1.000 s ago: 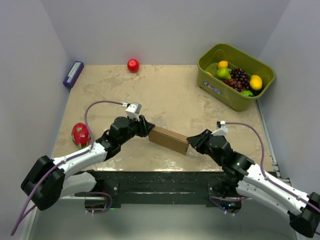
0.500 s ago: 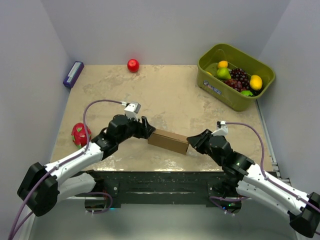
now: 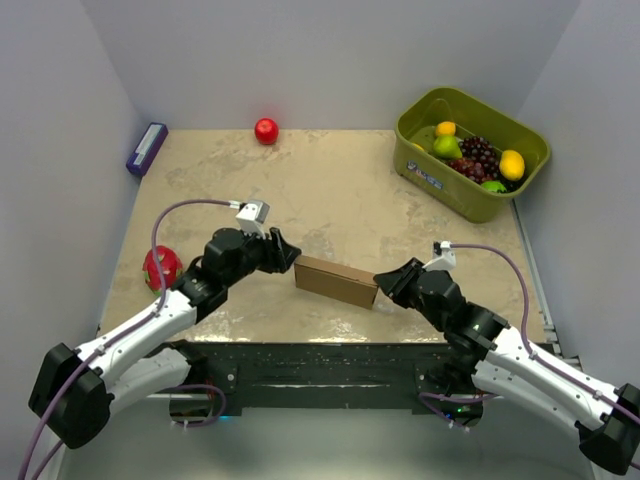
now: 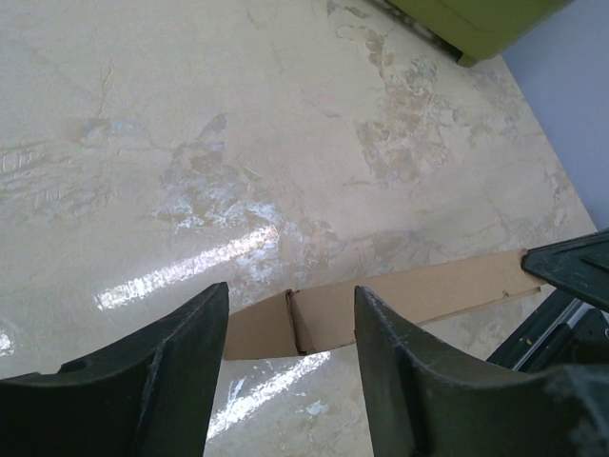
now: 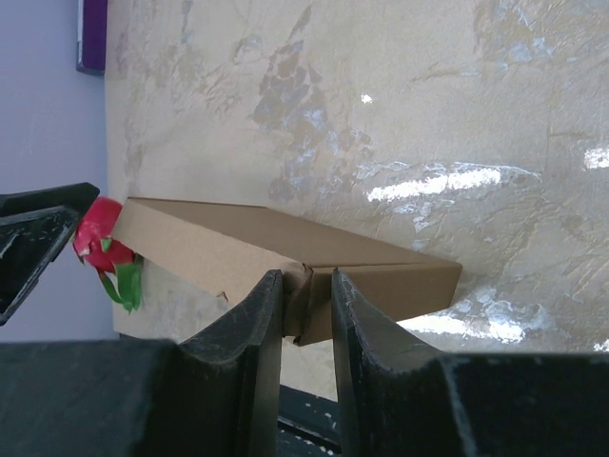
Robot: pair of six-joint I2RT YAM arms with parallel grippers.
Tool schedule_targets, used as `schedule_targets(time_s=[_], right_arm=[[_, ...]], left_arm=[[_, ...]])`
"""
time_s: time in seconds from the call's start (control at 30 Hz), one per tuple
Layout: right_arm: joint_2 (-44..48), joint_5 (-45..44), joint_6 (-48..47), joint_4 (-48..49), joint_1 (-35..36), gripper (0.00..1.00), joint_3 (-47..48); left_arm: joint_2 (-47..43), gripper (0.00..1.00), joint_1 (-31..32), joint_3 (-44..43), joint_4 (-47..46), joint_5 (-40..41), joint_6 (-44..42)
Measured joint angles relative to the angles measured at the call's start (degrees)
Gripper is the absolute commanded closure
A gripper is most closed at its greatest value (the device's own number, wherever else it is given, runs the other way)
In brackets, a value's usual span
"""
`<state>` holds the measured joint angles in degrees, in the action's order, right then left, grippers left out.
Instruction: Fold the paper box
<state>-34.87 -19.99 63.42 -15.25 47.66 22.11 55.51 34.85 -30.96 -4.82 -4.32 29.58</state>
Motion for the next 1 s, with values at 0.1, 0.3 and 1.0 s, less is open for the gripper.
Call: schedule_targets(time_s=[0.1,0.3,1.0], right_arm=[[0.0,0.0,0.0,-0.1,0.0,0.79,0.1],[0.0,0.0,0.0,-0.2,0.0,0.79,0.1],[-0.3,0.1,-0.5,-1.2,0.0,0.79,0.8]], left_arm=[[0.5,0.45,-0.3,0.7,-0.3,-0.3,0.0],[1.9,0.51,-0.4,3.0,-1.9,-1.9,0.4],[1.2,0.79,-0.7,10.3,-13.6,-5.4,5.9]])
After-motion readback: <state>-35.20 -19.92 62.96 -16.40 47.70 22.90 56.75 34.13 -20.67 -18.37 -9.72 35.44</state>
